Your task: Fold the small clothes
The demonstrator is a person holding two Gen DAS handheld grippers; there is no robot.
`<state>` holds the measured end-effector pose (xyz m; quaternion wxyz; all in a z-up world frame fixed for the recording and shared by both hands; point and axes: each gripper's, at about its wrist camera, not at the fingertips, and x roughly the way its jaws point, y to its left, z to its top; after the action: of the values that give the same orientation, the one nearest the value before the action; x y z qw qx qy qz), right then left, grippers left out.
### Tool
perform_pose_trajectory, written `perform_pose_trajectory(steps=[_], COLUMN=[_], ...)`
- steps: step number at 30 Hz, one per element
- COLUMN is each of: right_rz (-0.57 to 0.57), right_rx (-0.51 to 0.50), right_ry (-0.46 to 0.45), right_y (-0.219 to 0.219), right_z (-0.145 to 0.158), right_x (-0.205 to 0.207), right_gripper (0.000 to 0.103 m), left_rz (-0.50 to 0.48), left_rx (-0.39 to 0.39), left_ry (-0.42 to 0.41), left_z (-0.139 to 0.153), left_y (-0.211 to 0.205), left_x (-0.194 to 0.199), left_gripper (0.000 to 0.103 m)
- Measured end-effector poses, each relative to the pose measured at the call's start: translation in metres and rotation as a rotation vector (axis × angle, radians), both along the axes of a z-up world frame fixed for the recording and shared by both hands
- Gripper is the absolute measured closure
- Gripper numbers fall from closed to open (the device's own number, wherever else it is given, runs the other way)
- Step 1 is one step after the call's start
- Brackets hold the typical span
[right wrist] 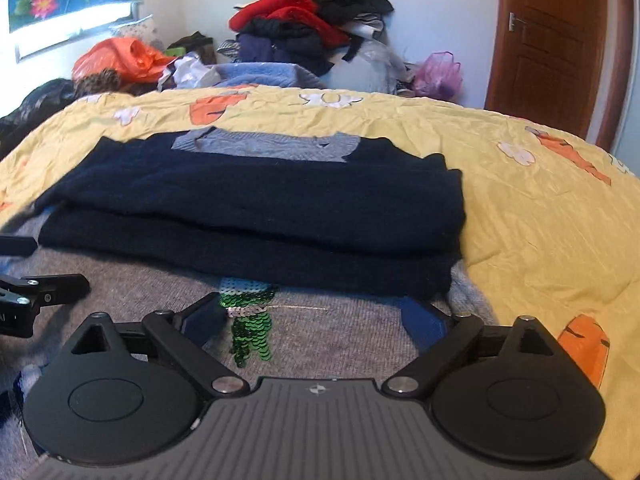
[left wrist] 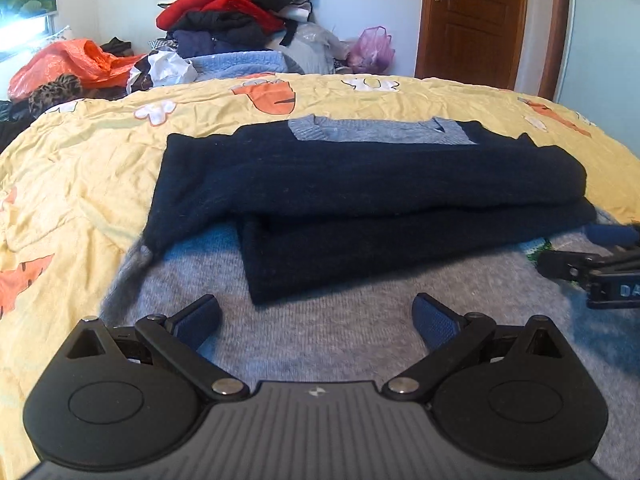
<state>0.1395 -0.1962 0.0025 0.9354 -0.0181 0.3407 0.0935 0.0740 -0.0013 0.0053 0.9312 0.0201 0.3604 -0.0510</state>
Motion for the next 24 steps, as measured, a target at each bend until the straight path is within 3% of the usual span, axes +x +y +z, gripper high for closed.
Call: perform_pose_trajectory(steps=[3, 5, 8, 11, 13, 18, 24], right_rz=[-0.026, -0.014, 0.027, 0.023, 0.017, 0.015, 0.012], right_rx=[-0.003, 0.01, -0.038, -0.012, -0.017, -0.018, -0.018], right_ry=[0.028, 0.051, 0.014, -0.005, -0.002, -0.005, -0.005], right_y=[0.002, 0.003, 0.008, 0.002, 0.003, 0.004, 0.003], right_z=[0.002, 0.003, -0.002, -0.003, -0.003, -0.003, -0.003], right_x=[-0.017, -0.035, -0.067, -0.075, -0.072, -0.072, -0.073], right_gripper=[0.007, 0.0, 0.0, 0.0, 0.0, 0.0, 0.0], left_rz=[-0.003, -0.003, -0.001, 0.017, 0.039, -0.019, -0.011], left_rx=[0.0, -0.002, 0.003, 0.018, 0.035, 0.045, 0.01], left_ry=[-0.002, -0.004, -0.006, -0.004, 0.002, 0.035, 0.009], left_z=[-0.001, -0.001, -0.001, 0.001, 0.005, 0.007, 0.001], left_y=[0.0, 0.001, -0.001, -0.002, -0.006, -0.009, 0.006], left_x=[0.001, 0.001, 0.0, -0.003, -0.016, -0.072, -0.109], left_gripper=[0.0, 0.0, 0.0, 0.0, 0.0, 0.0, 0.0])
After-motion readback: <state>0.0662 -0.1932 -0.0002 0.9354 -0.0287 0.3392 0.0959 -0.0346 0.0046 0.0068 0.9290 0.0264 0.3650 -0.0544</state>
